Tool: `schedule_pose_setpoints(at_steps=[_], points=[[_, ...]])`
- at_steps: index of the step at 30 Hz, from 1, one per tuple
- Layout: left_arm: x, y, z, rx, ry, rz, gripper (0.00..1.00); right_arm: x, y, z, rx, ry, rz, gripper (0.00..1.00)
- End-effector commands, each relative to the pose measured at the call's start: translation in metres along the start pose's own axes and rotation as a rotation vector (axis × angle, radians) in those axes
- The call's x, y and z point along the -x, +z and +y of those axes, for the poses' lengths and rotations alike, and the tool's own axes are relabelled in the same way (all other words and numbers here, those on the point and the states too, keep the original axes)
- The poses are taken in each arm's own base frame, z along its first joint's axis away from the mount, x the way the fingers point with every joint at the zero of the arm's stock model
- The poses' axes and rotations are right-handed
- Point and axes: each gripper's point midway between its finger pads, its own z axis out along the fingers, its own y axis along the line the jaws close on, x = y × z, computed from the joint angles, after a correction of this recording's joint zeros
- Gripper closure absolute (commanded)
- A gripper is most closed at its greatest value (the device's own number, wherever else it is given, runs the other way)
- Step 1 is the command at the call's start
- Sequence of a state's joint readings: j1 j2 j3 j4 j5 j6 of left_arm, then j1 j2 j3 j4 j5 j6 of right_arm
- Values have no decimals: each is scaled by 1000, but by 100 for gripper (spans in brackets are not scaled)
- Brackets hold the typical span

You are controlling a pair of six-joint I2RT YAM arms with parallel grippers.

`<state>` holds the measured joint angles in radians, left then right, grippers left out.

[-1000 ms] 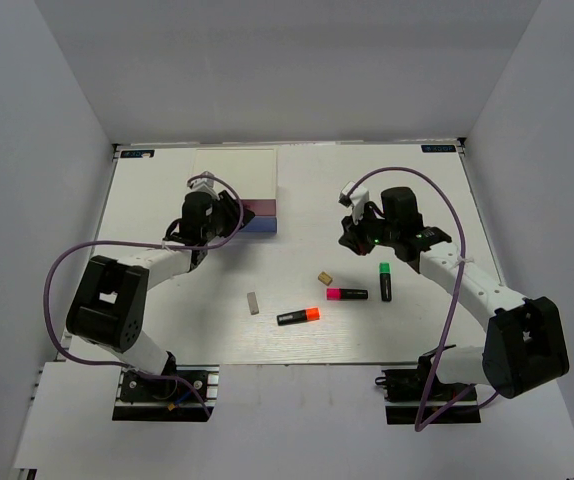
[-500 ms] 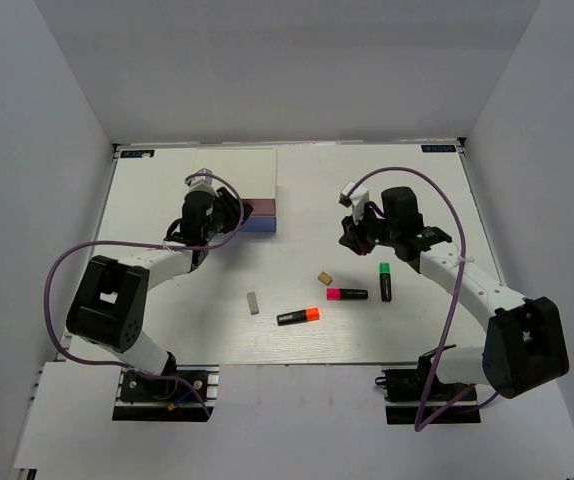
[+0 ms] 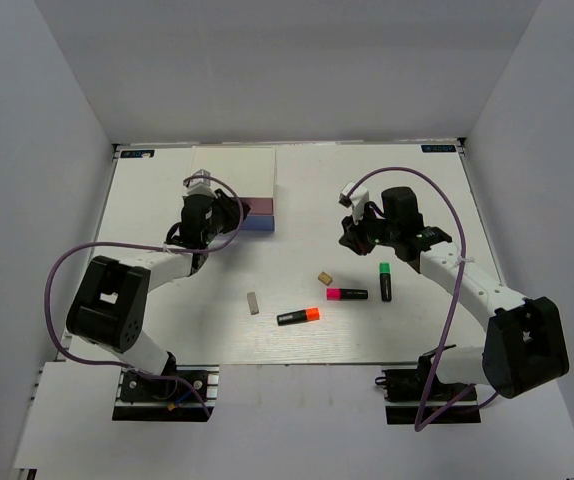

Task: Sort the stationery into containers
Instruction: Open the drawer in the storage box, then pick up the stationery from the center of the board.

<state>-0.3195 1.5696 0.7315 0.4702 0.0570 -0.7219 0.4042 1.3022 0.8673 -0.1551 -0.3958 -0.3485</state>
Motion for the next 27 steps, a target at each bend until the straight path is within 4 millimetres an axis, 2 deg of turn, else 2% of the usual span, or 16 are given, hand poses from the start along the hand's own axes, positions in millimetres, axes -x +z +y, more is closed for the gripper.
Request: schedule_pose_setpoints(at_steps=[1, 5, 9, 10, 11, 12, 16, 18, 19, 20, 21, 22, 24, 27], points=[[-13, -8, -1, -24, 14, 19, 83, 6, -2, -2, -1, -17, -26, 71], [-30, -23, -2, -43, 19, 55, 84, 5, -2, 0, 5, -17, -23, 71], [-35, -40, 0, -42, 22, 52, 84, 6, -2, 1, 19, -20, -26, 65], [-35, -43, 0, -45, 22, 49, 84, 3, -1, 3, 25, -15, -18, 60], [-42, -48, 4, -29, 15, 62, 84, 4, 0, 5, 38, -18, -22, 59], [-37, -54, 0, -44, 16, 45, 84, 3, 0, 6, 42, -16, -19, 59], [-42, -65, 5, -28, 16, 49, 82, 1, 2, 10, 71, -8, -11, 51], [-46, -66, 9, -12, 15, 67, 65, 0, 3, 13, 92, -3, -5, 50], [-41, -64, 5, -19, 24, 59, 58, -2, 5, 14, 100, -3, 2, 50], [-46, -63, 10, -3, 24, 77, 50, -2, 4, 15, 109, -5, 10, 48], [-44, -61, 5, -17, 23, 80, 38, -4, 6, 18, 132, -4, 16, 48], [-39, -59, 1, -22, 34, 75, 34, -8, 8, 20, 146, -1, 31, 46], [-42, -58, 0, -23, 42, 104, 25, -13, 10, 28, 192, -7, 51, 46], [-42, -61, -2, -25, 64, 120, 21, -23, 16, 34, 238, 1, 98, 45]])
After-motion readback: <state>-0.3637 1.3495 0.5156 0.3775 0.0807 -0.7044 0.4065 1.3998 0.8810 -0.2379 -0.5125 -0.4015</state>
